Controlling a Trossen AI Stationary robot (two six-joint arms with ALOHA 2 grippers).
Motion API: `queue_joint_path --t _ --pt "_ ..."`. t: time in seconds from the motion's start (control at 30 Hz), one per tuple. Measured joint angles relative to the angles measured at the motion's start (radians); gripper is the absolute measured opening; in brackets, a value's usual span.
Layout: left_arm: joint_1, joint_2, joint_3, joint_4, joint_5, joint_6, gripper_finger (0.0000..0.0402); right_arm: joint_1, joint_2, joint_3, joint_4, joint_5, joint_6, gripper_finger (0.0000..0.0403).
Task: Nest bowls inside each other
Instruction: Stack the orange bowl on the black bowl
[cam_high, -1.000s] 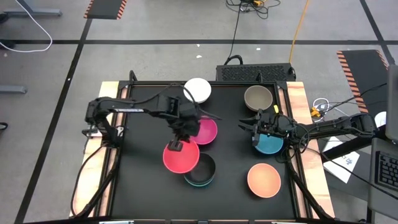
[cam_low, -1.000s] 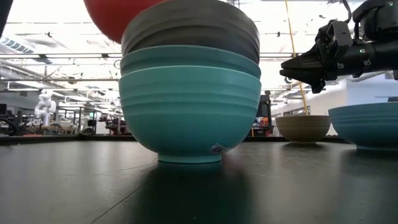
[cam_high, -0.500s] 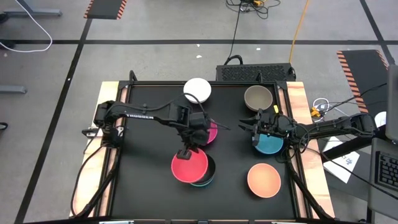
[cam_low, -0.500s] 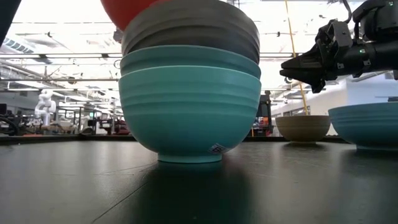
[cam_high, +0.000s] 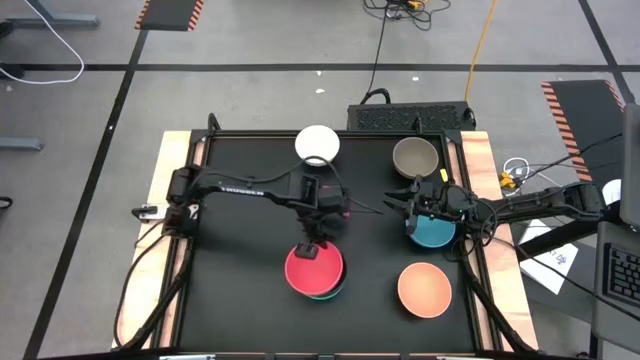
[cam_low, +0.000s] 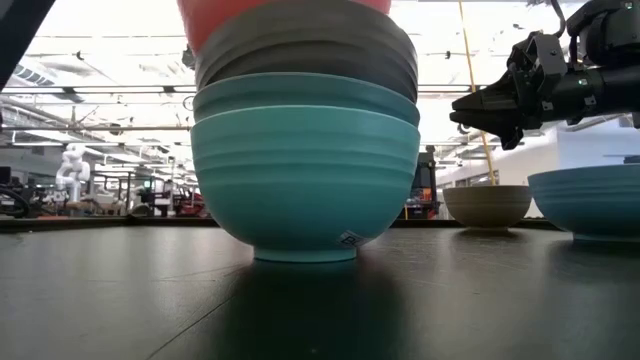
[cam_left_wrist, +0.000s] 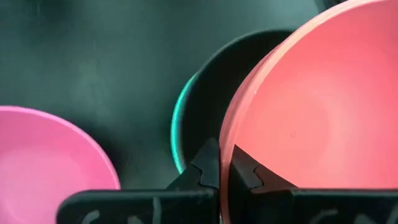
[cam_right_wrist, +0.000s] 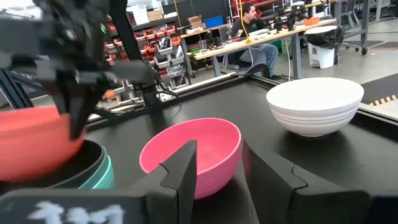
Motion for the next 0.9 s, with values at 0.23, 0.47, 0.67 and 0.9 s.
queue_joint_path --t 0.23,0.47,0.67,0.9 --pt "-0.001 0.087 0.001 -0.028 0.003 -0.01 0.0004 0.0 0.0 0.0 -0.014 0.0 0.0 0.0121" --pt "-0.021 0.1 0.003 0.013 -0.017 0.005 0.0004 0.0 0.0 0.0 -0.014 0.0 0.0 0.0121" --pt "-0.059 0.101 -0.007 0.105 -0.073 -0.002 0.0003 0.0 0.0 0.0 -0.014 0.0 -0.002 0.0121" --pt "-0.08 0.099 -0.045 0.161 -0.136 -0.008 0.0004 0.0 0.0 0.0 -0.014 0.0 0.0 0.0121"
